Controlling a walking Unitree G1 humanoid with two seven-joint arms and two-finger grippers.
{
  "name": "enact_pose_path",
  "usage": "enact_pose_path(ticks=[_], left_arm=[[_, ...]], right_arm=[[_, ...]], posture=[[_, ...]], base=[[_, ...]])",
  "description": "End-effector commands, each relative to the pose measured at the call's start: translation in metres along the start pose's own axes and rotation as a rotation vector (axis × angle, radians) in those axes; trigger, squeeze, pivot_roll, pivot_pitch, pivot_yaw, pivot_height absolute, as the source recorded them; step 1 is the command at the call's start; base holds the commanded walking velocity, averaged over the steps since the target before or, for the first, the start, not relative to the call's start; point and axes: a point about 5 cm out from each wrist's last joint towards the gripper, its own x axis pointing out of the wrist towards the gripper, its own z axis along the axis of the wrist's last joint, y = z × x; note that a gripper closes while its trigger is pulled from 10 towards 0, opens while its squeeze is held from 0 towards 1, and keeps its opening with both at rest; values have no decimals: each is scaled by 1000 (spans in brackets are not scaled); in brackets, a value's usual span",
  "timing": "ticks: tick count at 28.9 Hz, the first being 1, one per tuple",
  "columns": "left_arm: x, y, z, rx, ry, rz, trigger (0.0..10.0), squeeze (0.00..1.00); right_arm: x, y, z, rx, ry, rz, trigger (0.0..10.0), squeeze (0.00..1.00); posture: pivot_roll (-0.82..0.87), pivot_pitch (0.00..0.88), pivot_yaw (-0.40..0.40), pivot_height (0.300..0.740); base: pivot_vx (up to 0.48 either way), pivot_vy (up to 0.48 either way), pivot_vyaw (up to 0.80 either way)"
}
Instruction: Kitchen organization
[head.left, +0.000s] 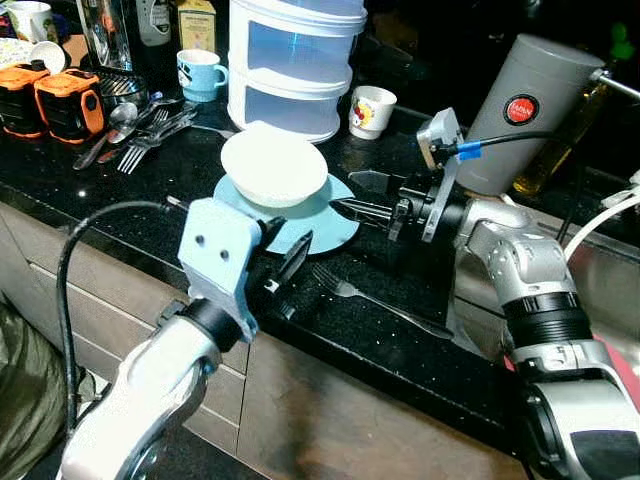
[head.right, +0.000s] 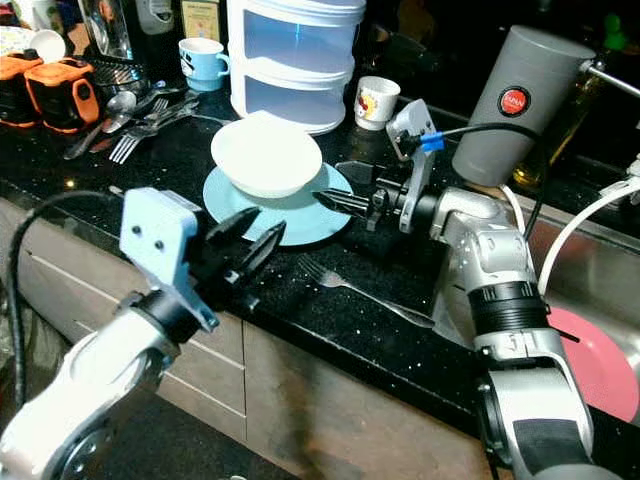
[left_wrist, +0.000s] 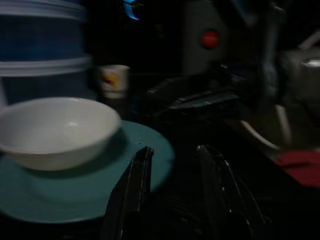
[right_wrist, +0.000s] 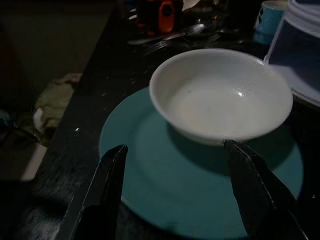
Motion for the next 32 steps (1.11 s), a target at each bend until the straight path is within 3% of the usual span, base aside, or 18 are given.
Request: enact_pose_path(ticks=[1,9,12,18,22,26,32], left_arm=[[0,-5,2,-6,1,-52,10000,0],[1,-8,2,-8,-1,-67,10000,0],[1,-9,2,-13,0,-73,10000,0],[2,-9,2,-13,-2,-72,10000,0],[4,-7,4,-8,-14,-59,10000,0],[5,8,10,31,-50,60,10000,0],[1,35,28,65,-135,270,10000,0]], right_arm=[[-1,6,-5,12,23,50,10000,0],[6,9,-3,-26,49,123,10000,0],[4,12,-1,-4,84,202,10000,0],[1,14,-3,-11,132,237,10000,0],[-8,22,-15,-6,222,299,10000,0],[-11,28,-24,44,273,299,10000,0],[-6,45,-20,139,190,324,10000,0]], posture=[[202,0,-115,740],[205,0,-122,740],[197,0,-132,740],[191,0,-136,740],[187,0,-135,740],[169,0,-135,740],[163,0,-135,740]], base=[[0,0,-800],[0,0,-173],[0,0,-533],[0,0,-800],[0,0,0],[0,0,0],[0,0,0]])
